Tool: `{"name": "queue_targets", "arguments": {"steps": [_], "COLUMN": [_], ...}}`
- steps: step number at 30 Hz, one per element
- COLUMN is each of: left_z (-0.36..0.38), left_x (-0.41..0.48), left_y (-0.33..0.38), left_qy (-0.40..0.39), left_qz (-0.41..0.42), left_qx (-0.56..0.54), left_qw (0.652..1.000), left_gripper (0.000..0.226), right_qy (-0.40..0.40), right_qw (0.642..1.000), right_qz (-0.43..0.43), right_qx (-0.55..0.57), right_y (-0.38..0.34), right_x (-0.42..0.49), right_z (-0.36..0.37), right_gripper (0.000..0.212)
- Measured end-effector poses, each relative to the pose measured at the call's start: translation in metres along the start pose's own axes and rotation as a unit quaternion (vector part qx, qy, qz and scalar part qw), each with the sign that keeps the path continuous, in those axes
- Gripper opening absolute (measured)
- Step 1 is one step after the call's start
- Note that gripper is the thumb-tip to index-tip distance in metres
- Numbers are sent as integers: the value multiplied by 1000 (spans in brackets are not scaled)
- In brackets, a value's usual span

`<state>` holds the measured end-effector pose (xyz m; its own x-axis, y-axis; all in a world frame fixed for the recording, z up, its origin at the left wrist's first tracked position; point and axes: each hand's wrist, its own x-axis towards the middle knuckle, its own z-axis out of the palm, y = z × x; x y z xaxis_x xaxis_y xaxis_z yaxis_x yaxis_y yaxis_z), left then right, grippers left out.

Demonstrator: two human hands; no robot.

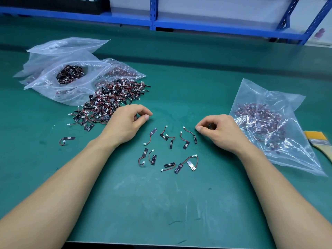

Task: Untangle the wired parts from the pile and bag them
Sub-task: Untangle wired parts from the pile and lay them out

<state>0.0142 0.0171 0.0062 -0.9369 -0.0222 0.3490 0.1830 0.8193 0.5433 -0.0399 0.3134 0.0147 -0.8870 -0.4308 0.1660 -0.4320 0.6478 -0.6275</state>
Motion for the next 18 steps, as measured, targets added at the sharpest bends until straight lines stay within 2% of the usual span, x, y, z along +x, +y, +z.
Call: {"name": "queue_targets", "arguments": {"steps": [18], "left_z": [-1], "left_x": [-1], "left_y": [-1], "left_qy": [-1], "left_qz": [-6], "left_qx": [-17], "left_qw": [1000], "left_gripper": [10], "right_qy": [2], "right_qw": [1000], "right_qz": [3], "right_qx": [1], "right_y": [-1], "right_x": [1], "right_z": [0], "right_gripper": [12]}}
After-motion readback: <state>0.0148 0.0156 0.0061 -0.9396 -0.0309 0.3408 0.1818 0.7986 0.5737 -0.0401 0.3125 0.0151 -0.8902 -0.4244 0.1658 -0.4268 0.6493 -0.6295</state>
